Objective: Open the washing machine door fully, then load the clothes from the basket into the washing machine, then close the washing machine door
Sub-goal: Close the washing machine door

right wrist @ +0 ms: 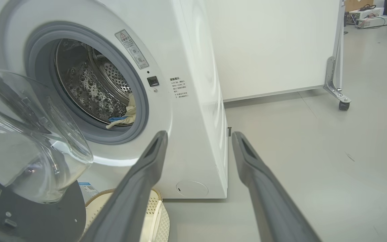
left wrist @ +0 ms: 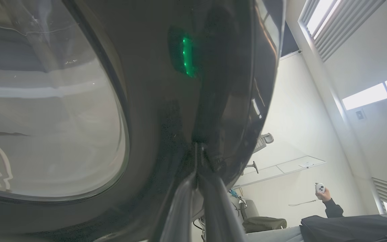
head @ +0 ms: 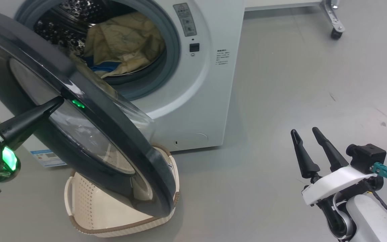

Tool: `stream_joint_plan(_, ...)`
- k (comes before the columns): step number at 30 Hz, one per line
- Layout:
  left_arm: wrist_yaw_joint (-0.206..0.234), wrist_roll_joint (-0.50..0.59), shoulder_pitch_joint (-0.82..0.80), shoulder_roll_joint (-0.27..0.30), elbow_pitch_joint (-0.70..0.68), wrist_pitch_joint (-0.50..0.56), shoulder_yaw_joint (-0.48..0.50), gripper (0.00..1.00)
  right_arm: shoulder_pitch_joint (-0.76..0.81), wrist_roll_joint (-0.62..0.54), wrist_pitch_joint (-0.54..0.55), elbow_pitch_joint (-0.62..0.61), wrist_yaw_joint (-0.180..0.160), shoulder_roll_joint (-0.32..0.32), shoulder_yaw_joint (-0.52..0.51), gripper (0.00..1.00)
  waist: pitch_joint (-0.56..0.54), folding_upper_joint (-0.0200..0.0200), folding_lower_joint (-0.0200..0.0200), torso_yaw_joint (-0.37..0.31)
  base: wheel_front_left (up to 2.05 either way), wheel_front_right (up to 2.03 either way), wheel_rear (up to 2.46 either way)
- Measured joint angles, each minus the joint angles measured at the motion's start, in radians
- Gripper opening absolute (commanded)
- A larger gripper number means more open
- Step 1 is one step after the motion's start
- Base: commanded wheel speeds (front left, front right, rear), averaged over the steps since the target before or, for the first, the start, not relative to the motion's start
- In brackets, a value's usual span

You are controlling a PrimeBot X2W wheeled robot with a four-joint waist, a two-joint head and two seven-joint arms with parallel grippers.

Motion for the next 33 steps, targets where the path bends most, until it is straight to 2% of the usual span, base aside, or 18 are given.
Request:
stream_joint_plan(6,0.004,0.018,-0.027,-0.045,-0.005,-0.049,-0.029,0.00,-0.001,0.000,0.000,-0.001,0.000,0.000,-0.014,1.00,0.014,0.0000,0.0000,-0.071,0.00,0.00,0.00)
stream_joint_plan(11,0.003,0.061,-0.056,-0.069,-0.005,-0.084,-0.057,0.00,-0.001,0.000,0.000,-0.002,0.000,-0.002,-0.027,1.00,0.029,0.0000,0.0000,-0.099,0.00,0.00,0.00)
stream_joint_plan(15,-0.004,0.071,-0.057,-0.071,-0.004,-0.096,-0.057,0.00,-0.001,0.000,0.000,-0.002,0.000,-0.002,-0.029,1.00,0.032,0.0000,0.0000,-0.099,0.00,0.00,0.00)
stream_joint_plan(19,-0.016,0.076,-0.067,-0.089,0.002,-0.109,-0.078,0.00,0.000,0.000,0.000,-0.002,0.000,-0.003,-0.049,1.00,0.033,0.0000,0.0000,-0.083,0.00,0.00,0.00)
stream_joint_plan(29,-0.040,0.095,-0.070,-0.088,0.010,-0.130,-0.080,0.00,0.000,0.000,0.000,-0.006,0.000,-0.003,-0.053,1.00,0.030,0.0000,0.0000,-0.034,0.00,0.00,0.00)
stream_joint_plan(30,-0.042,0.105,-0.070,-0.088,0.010,-0.138,-0.078,0.10,0.000,0.000,0.000,-0.006,0.000,-0.003,-0.053,1.00,0.029,0.0000,0.0000,-0.029,0.00,0.00,0.00)
stream_joint_plan(31,-0.044,0.115,-0.070,-0.086,0.010,-0.141,-0.074,0.29,0.000,0.000,0.000,-0.007,0.000,-0.003,-0.052,1.00,0.029,0.0000,0.0000,-0.024,0.00,0.00,0.00)
stream_joint_plan(33,-0.059,0.130,-0.070,-0.077,0.010,-0.151,-0.063,0.49,0.000,0.000,0.000,-0.007,0.000,-0.003,-0.052,1.00,0.028,0.0000,0.0000,-0.013,0.00,0.00,0.00)
